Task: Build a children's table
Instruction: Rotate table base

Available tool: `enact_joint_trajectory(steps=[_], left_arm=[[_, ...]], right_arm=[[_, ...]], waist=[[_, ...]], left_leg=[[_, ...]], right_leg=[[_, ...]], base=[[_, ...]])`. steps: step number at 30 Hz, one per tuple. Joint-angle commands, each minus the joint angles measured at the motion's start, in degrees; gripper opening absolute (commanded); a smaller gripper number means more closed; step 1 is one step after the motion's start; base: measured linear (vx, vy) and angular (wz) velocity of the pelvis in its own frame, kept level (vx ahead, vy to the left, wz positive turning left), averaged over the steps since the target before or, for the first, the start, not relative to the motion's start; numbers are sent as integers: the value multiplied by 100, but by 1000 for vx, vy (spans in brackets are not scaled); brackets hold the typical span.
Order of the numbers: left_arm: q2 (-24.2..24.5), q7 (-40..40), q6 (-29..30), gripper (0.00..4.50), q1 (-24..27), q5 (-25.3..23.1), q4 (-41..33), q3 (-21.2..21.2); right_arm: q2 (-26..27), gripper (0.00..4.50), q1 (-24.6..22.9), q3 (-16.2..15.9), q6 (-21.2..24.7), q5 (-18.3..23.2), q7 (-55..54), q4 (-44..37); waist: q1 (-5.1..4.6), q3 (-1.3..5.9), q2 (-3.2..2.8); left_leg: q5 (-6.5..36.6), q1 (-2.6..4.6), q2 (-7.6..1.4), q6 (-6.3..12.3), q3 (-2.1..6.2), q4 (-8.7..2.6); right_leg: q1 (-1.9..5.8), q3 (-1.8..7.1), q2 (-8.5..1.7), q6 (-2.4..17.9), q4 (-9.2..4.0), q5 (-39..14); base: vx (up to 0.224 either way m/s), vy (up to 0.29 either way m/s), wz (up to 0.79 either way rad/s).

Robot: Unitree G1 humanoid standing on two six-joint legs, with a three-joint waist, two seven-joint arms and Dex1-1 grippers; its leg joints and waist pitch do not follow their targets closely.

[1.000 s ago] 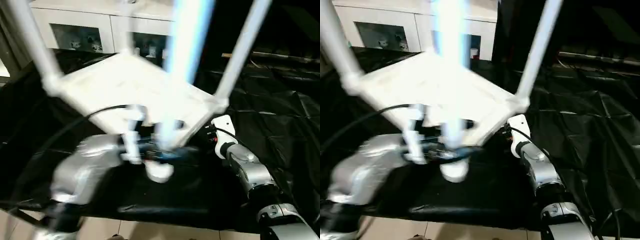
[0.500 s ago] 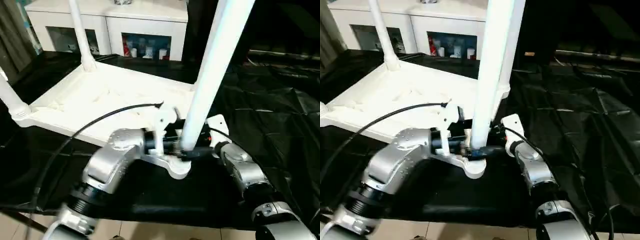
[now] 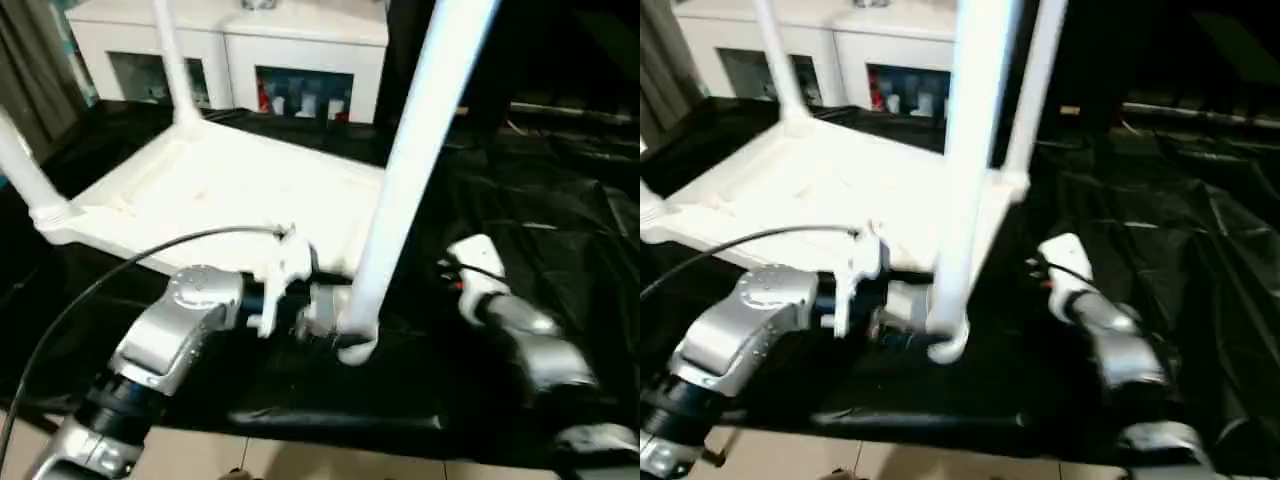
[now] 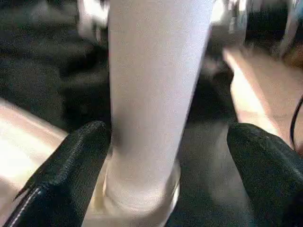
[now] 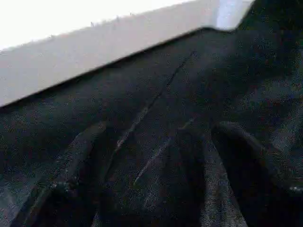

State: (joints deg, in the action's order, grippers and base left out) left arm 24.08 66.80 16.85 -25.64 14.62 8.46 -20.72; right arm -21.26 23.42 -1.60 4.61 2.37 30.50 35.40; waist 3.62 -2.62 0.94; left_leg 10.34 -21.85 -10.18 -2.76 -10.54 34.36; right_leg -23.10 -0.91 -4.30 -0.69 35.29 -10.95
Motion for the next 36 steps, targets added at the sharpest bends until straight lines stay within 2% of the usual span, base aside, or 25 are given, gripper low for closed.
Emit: enact_joint_trajectory(steps=[1, 3, 6, 7, 9, 10, 12, 13, 18, 20, 22, 24, 25, 30, 31, 33, 36], left_arm=[[36, -145, -681, 429, -495, -603, 833, -74], [62, -168, -848, 418, -623, -733, 1060, -124], [159, -17, -1044, 408, -868, -867, 1447, -254], [205, 105, -1148, 390, -1015, -928, 1674, -322], [228, 318, -1232, 375, -1137, -980, 1884, -377], [251, 462, -1233, 368, -1179, -985, 1943, -411], [241, 632, -1310, 363, -1248, -1022, 2103, -431], [256, 816, -1330, 344, -1301, -1052, 2204, -472], [170, 759, -1645, 313, -1459, -1226, 2608, -513], [22, 456, -2047, 285, -1608, -1407, 3101, -498], [-31, 410, -2162, 285, -1662, -1448, 3270, -481], [-59, 412, -2203, 266, -1697, -1487, 3383, -480], [-65, 412, -2254, 250, -1732, -1554, 3486, -509], [-59, 430, -2396, 232, -1787, -1701, 3761, -576], [-96, 399, -2507, 203, -1833, -1747, 3926, -550], [-130, 393, -2492, 198, -1852, -1724, 4005, -502], [-164, 387, -2295, 162, -1859, -1703, 4055, -459]], right_arm=[[-352, 368, -239, -307, -20, 161, 982, -787], [-484, 368, -345, -400, 34, 240, 1306, -1055], [-857, 368, -592, -573, 228, 427, 2009, -1672], [-1116, 368, -743, -656, 365, 565, 2416, -2063], [-1309, 368, -856, -677, 495, 695, 2708, -2374], [-1396, 368, -905, -686, 536, 735, 2818, -2506], [-1468, 368, -948, -685, 582, 752, 2914, -2624], [-1528, 368, -985, -676, 618, 750, 2976, -2707], [-1600, 368, -1003, -670, 701, 732, 3004, -2796], [-1684, 368, -1089, -730, 886, 818, 3130, -3065], [-1747, 368, -1136, -776, 973, 847, 3203, -3202], [-1805, 368, -1156, -840, 959, 744, 3239, -3212], [-1851, 368, -1166, -909, 880, 607, 3254, -3177], [-1776, 368, -1132, -871, 849, 588, 3163, -3136], [-1747, 368, -1122, -852, 872, 590, 3115, -3152], [-1736, 368, -1095, -868, 883, 561, 3081, -3141], [-1719, 368, -1052, -919, 815, 455, 2955, -3045]], waist=[[17, 342, -21], [31, 346, -21], [50, 349, -16], [52, 351, -41], [65, 362, -18], [84, 357, -37], [79, 344, -28], [83, 335, -49], [115, 342, -64], [151, 344, -42], [176, 358, -44], [191, 361, -39], [194, 357, -37], [196, 345, -61], [190, 341, -51], [191, 350, -51], [195, 355, -50]], left_leg=[[1326, 130, -207, 91, 66, -424], [1341, 126, -221, 115, 77, -423], [1281, 121, -232, 221, 83, -416], [1219, 113, -233, 249, 85, -415], [1101, 101, -244, 318, 84, -401], [1157, 120, -247, 334, 78, -396], [1232, 110, -260, 316, 79, -405], [1364, 124, -266, 259, 77, -414], [1417, 138, -264, 176, 81, -411], [1354, 127, -253, 214, 81, -398], [1209, 122, -265, 276, 88, -392], [1132, 120, -277, 315, 87, -390], [1147, 118, -273, 320, 83, -385], [1320, 124, -275, 238, 94, -401], [1357, 123, -275, 216, 95, -407], [1325, 127, -273, 211, 94, -403], [1232, 124, -278, 240, 94, -398]], right_leg=[[267, 144, -247, 1208, -395, -678], [283, 146, -263, 1181, -384, -616], [304, 140, -270, 1270, -383, -456], [296, 139, -281, 1339, -367, -356], [310, 139, -300, 1430, -338, -178], [300, 134, -296, 1472, -356, -271], [294, 139, -319, 1524, -365, -441], [276, 141, -313, 1528, -391, -653], [265, 144, -323, 1549, -391, -719], [286, 142, -317, 1512, -391, -636], [295, 144, -332, 1511, -371, -446], [293, 141, -341, 1547, -356, -322], [285, 138, -343, 1562, -367, -375], [277, 141, -354, 1519, -388, -679], [276, 141, -354, 1508, -396, -714], [278, 141, -353, 1518, -387, -635], [284, 139, -358, 1596, -365, -420]], base=[[0, 0, 0], [0, 0, 0], [0, 0, 0], [0, 0, 0], [0, 0, 0], [0, 0, 0], [0, 0, 0], [0, 0, 0], [0, 0, 0], [0, 0, 0], [0, 0, 0], [0, 0, 0], [0, 0, 0], [0, 0, 0], [0, 0, 0], [0, 0, 0], [0, 0, 0]])
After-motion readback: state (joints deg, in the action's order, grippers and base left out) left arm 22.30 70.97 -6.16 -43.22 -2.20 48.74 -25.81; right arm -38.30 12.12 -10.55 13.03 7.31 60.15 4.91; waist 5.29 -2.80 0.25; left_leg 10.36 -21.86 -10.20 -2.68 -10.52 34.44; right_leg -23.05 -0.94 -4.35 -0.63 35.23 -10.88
